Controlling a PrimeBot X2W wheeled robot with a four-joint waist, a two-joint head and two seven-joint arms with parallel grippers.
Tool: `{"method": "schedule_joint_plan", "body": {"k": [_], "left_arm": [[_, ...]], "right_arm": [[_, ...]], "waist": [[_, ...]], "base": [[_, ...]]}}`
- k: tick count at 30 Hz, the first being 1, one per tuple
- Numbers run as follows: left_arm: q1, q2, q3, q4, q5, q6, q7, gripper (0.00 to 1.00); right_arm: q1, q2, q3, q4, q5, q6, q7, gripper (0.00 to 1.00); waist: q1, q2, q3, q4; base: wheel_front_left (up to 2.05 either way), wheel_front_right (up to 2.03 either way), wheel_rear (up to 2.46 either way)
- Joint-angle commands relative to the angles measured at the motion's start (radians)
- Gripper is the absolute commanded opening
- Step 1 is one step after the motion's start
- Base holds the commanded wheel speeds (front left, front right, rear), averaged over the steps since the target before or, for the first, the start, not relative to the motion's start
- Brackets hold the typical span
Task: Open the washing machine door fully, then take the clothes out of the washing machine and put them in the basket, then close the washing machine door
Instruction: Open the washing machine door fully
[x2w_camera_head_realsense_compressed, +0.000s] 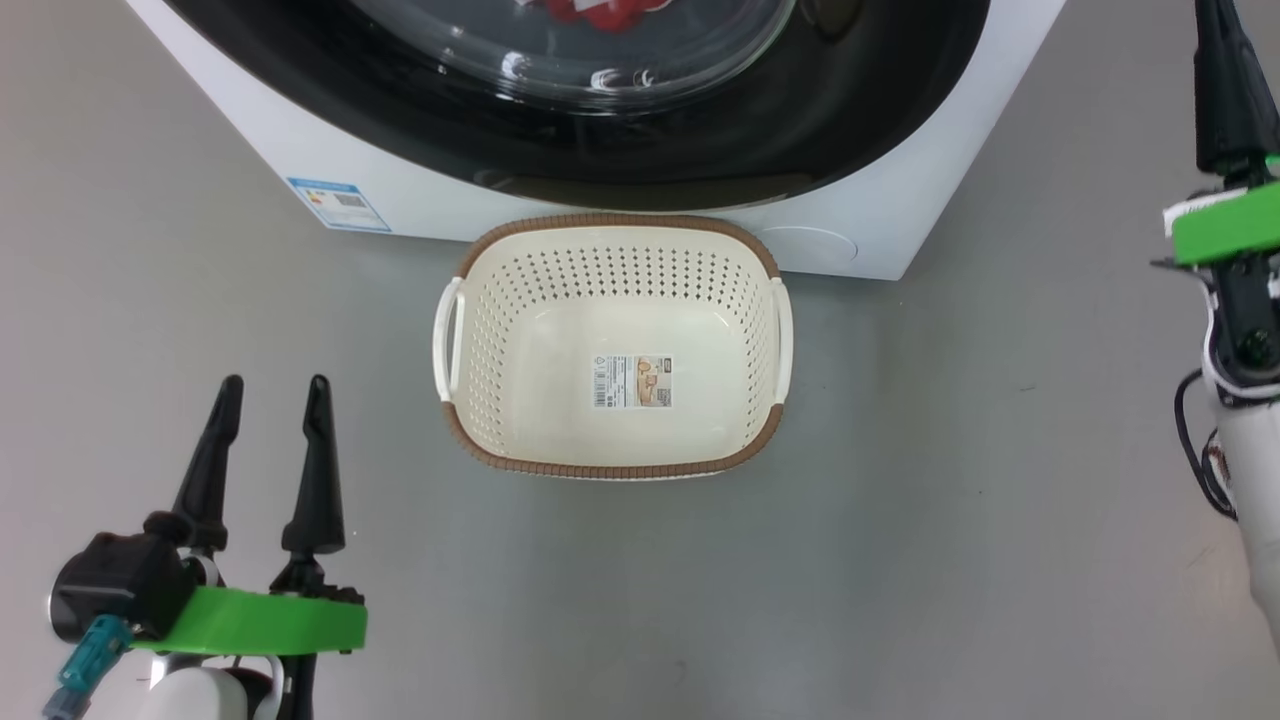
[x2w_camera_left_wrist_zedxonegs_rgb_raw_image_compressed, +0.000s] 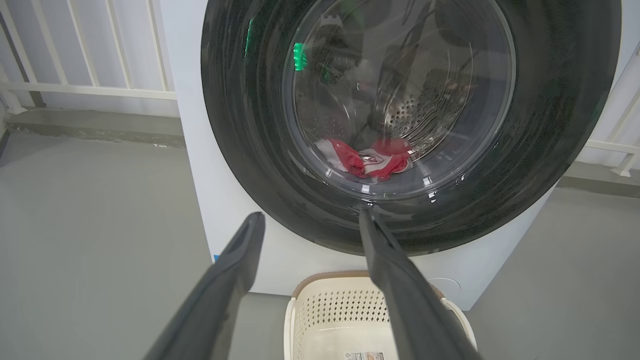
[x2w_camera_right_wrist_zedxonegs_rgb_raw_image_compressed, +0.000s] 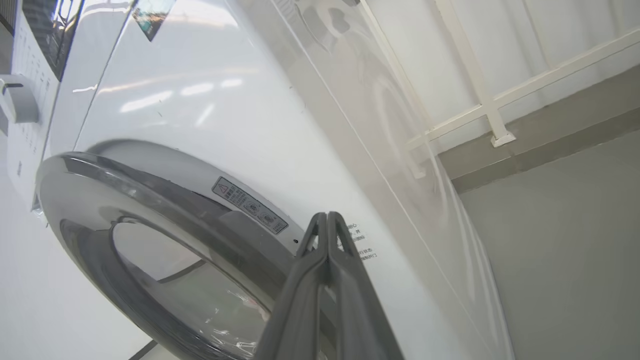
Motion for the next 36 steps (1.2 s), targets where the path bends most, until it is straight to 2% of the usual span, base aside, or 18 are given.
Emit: {"method": "schedule_joint_plan", "body": {"k": [1,4,5,10,14,26,36], "left_arm": [[-0.03,0.022,0.029,-0.021,-0.005,-0.003,-0.008,1.0],[-0.034,0.02,0.028,-0.02,-0.006,-0.003,-0.008,1.0],[-0.034,0.02,0.028,-0.02,-0.006,-0.003,-0.008,1.0],[-0.039,0.018,0.029,-0.017,-0.01,-0.003,-0.008,1.0],[-0.044,0.016,0.029,-0.015,-0.013,-0.003,-0.008,1.0],[-0.06,0.009,0.033,-0.017,-0.02,-0.003,-0.008,1.0],[-0.068,0.001,0.035,-0.015,-0.022,-0.003,-0.008,1.0]], "right_arm": [[-0.041,-0.008,0.025,-0.013,0.089,-0.001,0.047,0.0],[-0.085,-0.012,0.029,0.005,0.209,-0.001,0.125,0.0],[-0.085,-0.012,0.029,0.005,0.209,-0.001,0.125,0.0],[-0.165,0.003,0.011,0.053,0.403,-0.001,0.285,0.0],[-0.226,0.007,0.011,0.102,0.491,-0.001,0.403,0.0],[-0.387,0.001,0.036,0.237,0.562,-0.001,0.595,0.0],[-0.451,-0.005,0.041,0.289,0.563,-0.001,0.627,0.0]], "waist": [[-0.0001,0.0,0.009,0.005],[-0.0001,0.0,0.015,0.008],[-0.0001,0.0,0.015,0.008],[-0.0001,0.0,0.026,0.015],[-0.0001,0.0,0.037,0.021],[-0.0001,0.0,0.074,0.047],[-0.0001,0.0,0.091,0.063]], "base": [[0.0,0.0,0.0],[0.0,0.0,0.0],[0.0,0.0,0.0],[0.0,0.0,0.0],[0.0,0.0,0.0],[0.0,0.0,0.0],[0.0,0.0,0.0]]}}
